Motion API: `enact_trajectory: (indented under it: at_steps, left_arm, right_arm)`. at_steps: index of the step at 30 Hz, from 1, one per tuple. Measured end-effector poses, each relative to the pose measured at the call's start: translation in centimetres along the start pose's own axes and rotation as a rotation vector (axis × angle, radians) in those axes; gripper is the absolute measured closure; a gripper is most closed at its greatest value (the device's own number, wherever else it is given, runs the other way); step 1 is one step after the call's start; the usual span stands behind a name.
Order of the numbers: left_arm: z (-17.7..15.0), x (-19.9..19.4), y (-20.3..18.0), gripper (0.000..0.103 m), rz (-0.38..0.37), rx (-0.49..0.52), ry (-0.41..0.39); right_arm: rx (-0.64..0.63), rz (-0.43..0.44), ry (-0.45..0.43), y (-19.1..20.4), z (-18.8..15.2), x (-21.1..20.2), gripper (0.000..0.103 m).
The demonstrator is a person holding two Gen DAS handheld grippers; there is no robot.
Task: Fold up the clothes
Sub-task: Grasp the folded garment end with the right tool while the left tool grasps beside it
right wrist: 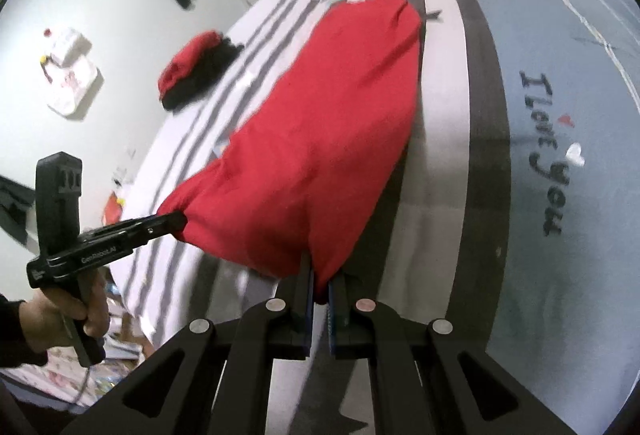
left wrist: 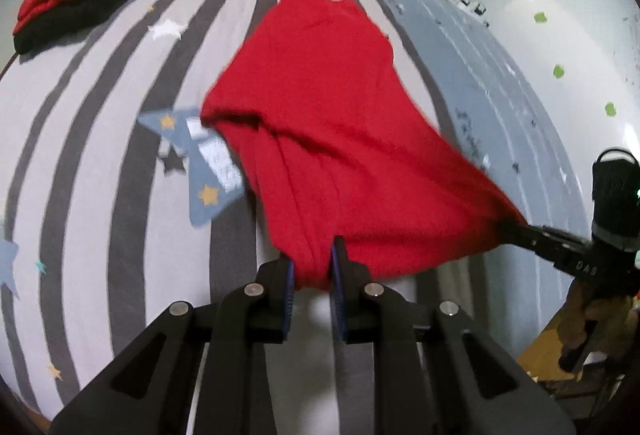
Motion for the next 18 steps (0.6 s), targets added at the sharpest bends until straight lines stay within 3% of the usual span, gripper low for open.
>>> enact_trajectory:
  at_steps: [4, 10, 15, 18]
  left_arm:
    - [4.0, -0.8, -0.3, 0.09, -0.007, -0.022, -0.024]
    - [12.2, 0.4, -1.0, 0.09, 0.002, 0.088, -0.133]
    - [18.8, 5.1, -0.3, 0.091, 0.003, 0.108, -0.177]
    - [22.1, 8.9, 0.6, 0.091, 0.014, 0.117, -0.159]
  right_arm:
    - [0.012, 0.018, -0.052, 0.8, 3.8, -0.6, 0.098]
    - [-0.01, 0.008, -0.15, 1.0, 10.7, -0.4, 0.099]
    - [-0.005, -0.012, -0.217, -0.8, 17.0, 1.9, 0.099]
    - [0.027, -0.016, -0.229, -2.8, 20.7, 4.6, 0.099]
Point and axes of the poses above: each gripper's, at about its wrist camera, not at the fingertips, and x roughly the way its jaws point, y to its left, z to its top, the point moved 8 cm from there along x, roughly the way its jaws point, and after that the axes turned 6 degrees about -y, right-handed, at the moved point
